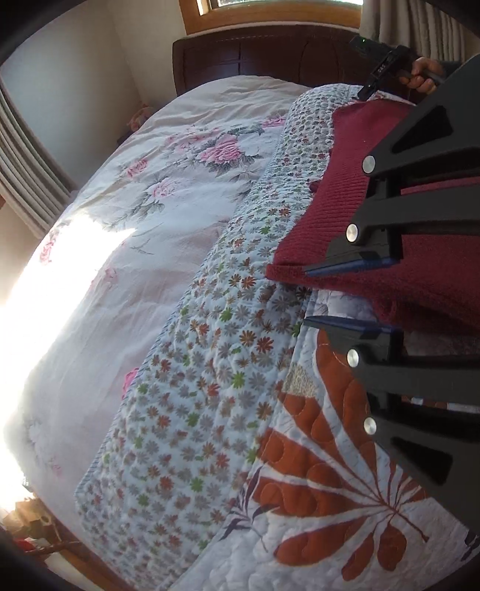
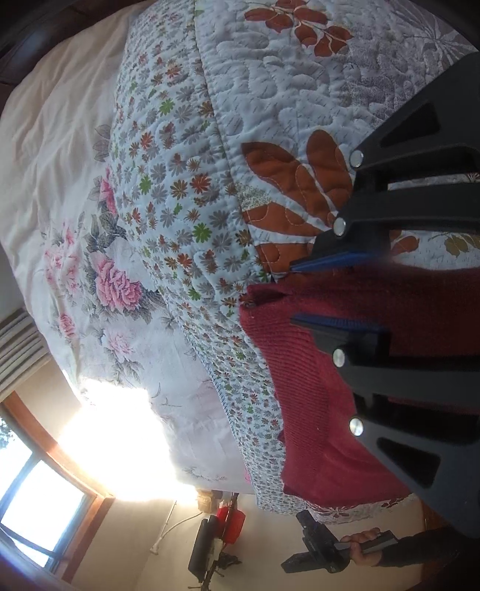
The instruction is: Fold small clothes
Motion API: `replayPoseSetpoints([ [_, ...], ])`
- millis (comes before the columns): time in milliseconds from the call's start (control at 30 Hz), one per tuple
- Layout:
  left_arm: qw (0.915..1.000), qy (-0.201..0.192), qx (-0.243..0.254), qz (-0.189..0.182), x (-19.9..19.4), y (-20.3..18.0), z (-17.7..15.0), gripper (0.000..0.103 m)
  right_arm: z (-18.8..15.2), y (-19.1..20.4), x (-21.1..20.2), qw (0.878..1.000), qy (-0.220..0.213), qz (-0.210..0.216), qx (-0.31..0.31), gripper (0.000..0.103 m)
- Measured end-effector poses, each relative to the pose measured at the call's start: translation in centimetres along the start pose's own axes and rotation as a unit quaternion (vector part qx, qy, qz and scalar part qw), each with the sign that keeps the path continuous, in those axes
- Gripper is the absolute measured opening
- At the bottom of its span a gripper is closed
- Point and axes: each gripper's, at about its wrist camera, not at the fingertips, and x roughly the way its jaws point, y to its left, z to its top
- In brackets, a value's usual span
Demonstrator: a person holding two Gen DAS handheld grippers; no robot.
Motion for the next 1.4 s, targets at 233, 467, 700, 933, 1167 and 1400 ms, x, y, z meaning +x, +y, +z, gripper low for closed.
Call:
replayPoseSetpoints([
  [233, 0.9836, 0.023, 0.126, -0.127, -1.0, -7.0, -7.2, 0.035, -5.1, 4.0, -0.6, 0.996, -0.008, 0.058, -0.061, 0.025],
  [467, 0.9896, 0.063, 0.095, -0.088, 4.0, -4.2, -9.2, 0.027, -7.1, 3.7, 2.4, 0.997, 0.005, 0.035, -0.063, 0.016],
  [700, 0.9772, 0.016, 0.119, -0.176, -3.5, -5.9, -12.5, 0.033, -10.4, 5.3, -2.7, 0.994, -0.022, 0.089, -0.067, 0.027],
  [933, 0.9751, 0.055, 0.141, -0.162, 0.1, -5.6, -20.4, 0.032, -16.6, 4.6, 0.4, 0.994, -0.005, 0.094, -0.056, 0.018],
  [1167, 0.9746, 0.017, 0.115, -0.192, -3.2, -4.8, -20.6, 0.042, -18.1, 1.4, -4.1, 0.994, -0.029, 0.104, 0.008, 0.025],
  [1400, 0.9848, 0.033, 0.051, -0.162, -2.0, -1.1, -23.3, 0.054, -21.1, -2.9, -1.6, 0.993, 0.006, 0.092, 0.077, 0.021],
])
